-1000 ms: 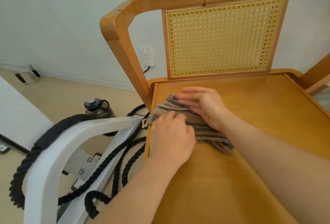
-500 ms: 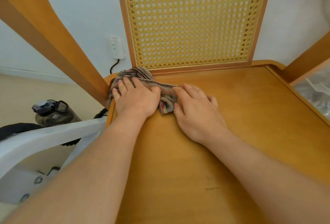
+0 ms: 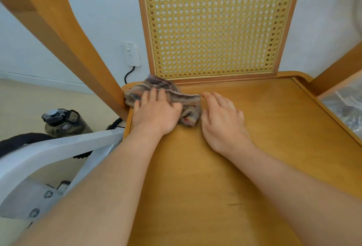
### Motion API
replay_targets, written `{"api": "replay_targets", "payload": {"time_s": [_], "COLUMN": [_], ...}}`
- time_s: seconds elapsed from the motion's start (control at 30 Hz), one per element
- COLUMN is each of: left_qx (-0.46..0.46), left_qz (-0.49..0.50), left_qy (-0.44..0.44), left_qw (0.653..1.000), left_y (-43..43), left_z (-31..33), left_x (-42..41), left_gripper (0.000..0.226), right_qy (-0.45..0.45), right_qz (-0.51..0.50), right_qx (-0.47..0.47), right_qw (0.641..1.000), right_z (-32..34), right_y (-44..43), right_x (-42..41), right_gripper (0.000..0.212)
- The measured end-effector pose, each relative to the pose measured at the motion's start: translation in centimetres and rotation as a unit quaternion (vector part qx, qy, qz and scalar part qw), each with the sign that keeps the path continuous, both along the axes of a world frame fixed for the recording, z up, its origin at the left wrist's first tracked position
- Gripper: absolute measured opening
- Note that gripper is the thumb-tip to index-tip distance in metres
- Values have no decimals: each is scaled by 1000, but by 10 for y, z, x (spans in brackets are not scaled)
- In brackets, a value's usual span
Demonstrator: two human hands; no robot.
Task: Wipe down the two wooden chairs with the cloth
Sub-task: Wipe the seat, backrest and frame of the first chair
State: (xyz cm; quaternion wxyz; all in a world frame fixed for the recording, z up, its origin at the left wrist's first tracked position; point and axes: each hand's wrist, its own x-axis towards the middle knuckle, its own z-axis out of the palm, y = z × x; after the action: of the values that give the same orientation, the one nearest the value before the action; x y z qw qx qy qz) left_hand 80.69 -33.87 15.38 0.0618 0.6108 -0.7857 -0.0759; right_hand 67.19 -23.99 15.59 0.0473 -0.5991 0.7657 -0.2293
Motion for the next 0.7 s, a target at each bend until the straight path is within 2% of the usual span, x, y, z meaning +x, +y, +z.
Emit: {"api": "replay_targets", "payload": {"time_s": [0.1, 0.17, 0.3, 0.37, 0.5, 0.63, 0.7], "left_qx": [5, 14, -1, 19, 4, 50, 46], "left_qz": [60, 54, -111, -158, -46, 2, 37], "left_qy": [-1, -6, 14, 15, 23, 52, 101], "left_qw": [998, 998, 994, 987, 999, 997, 993], "left_y": [-2, -1, 32, 49, 67, 107, 114], "left_z": [-1, 2, 6, 6, 2, 14, 12], "left_x": [15, 2, -27, -21, 36, 74, 76], "left_gripper": [68, 65, 55, 54, 59, 51, 50], "right_qy": [0, -8, -49, -75, -119, -62, -42], "right_qz": [12, 18, 12, 13, 31, 58, 71], "right_qx": [3, -11, -31, -32, -20, 25, 40], "right_qw": [1000, 1000, 998, 997, 992, 996, 996], "right_z": [-1, 0, 3, 6, 11, 12, 13], "right_y": [0, -1, -6, -3, 2, 6, 7], "right_x": [1, 1, -1, -1, -4, -2, 0], "right_gripper": [45, 43, 43, 40, 39, 44, 46]}}
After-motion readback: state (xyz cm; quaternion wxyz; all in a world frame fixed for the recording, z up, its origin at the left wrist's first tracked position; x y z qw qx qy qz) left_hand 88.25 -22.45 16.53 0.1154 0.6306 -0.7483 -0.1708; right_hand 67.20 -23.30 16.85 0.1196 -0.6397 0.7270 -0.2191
